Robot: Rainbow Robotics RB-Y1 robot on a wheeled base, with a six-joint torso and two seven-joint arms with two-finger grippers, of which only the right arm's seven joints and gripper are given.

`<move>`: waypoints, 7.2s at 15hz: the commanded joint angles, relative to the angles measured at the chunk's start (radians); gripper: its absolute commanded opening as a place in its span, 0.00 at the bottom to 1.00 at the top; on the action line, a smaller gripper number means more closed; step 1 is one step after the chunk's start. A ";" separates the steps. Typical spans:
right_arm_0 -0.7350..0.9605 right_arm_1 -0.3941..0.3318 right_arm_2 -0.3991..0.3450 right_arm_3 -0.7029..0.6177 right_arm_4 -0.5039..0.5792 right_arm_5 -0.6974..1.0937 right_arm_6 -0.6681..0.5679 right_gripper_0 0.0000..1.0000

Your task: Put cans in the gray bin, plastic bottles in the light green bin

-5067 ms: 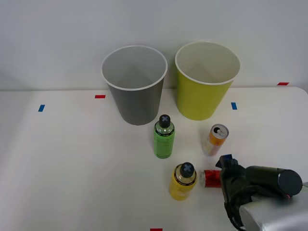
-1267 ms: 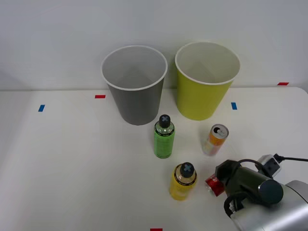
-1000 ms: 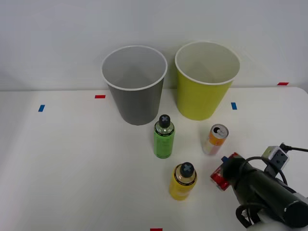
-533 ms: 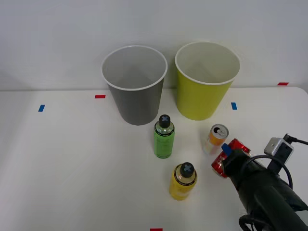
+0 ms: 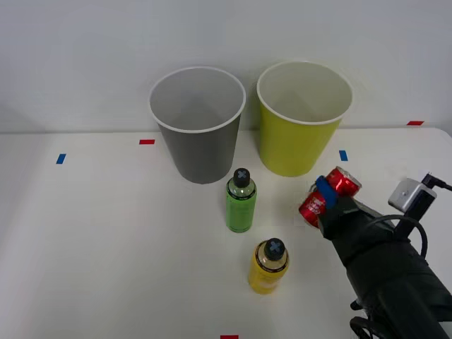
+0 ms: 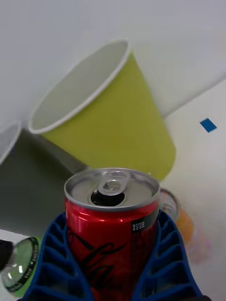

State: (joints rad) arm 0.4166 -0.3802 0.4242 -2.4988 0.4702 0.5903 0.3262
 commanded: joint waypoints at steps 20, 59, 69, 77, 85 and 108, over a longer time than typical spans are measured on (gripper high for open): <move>-0.611 0.066 -0.008 0.383 -0.010 -0.443 0.043 0.06; -1.161 -0.212 0.281 0.853 -0.111 -0.587 0.004 1.00; -0.966 -0.470 0.232 0.498 -0.116 -0.509 -0.018 1.00; -0.321 -0.493 -0.179 0.179 0.028 -0.491 -0.024 1.00; 0.192 -0.232 -0.400 0.070 0.217 -0.561 -0.021 1.00; 0.513 0.259 -0.384 0.348 0.229 -0.871 -0.024 1.00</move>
State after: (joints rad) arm 0.9276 -0.1444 0.0422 -2.1887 0.7270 -0.2234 0.2937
